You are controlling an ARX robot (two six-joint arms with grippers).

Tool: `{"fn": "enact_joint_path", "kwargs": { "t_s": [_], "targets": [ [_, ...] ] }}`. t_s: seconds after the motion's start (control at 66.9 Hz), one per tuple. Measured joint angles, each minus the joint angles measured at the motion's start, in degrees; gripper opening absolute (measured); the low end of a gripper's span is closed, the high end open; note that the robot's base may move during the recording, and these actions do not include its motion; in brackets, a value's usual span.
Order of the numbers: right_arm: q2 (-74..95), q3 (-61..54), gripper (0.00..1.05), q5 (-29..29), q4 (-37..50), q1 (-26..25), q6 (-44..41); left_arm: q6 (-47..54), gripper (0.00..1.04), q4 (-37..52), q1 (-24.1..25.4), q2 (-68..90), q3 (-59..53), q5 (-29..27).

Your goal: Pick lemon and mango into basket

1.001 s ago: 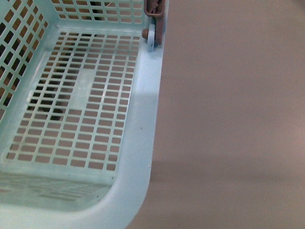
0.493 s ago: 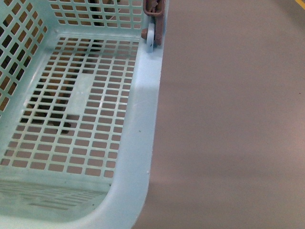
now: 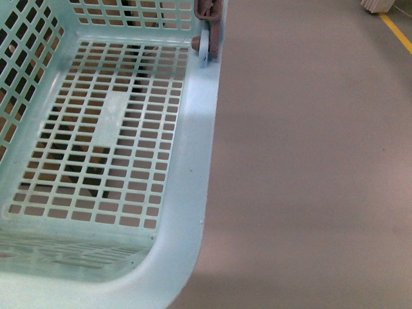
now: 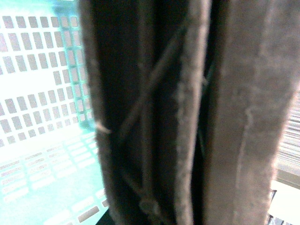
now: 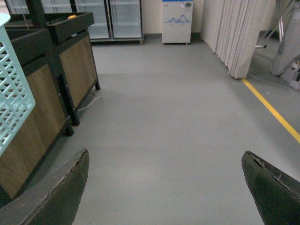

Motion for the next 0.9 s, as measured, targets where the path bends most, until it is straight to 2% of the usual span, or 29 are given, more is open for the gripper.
{"fn": "enact_joint_path", "kwargs": {
  "t_s": [0.896],
  "targets": [
    [0.0, 0.0, 0.96, 0.0, 0.0, 0.0, 0.0, 0.0, 0.15, 0.0, 0.0, 0.0, 0.2, -0.1]
  ]
}}
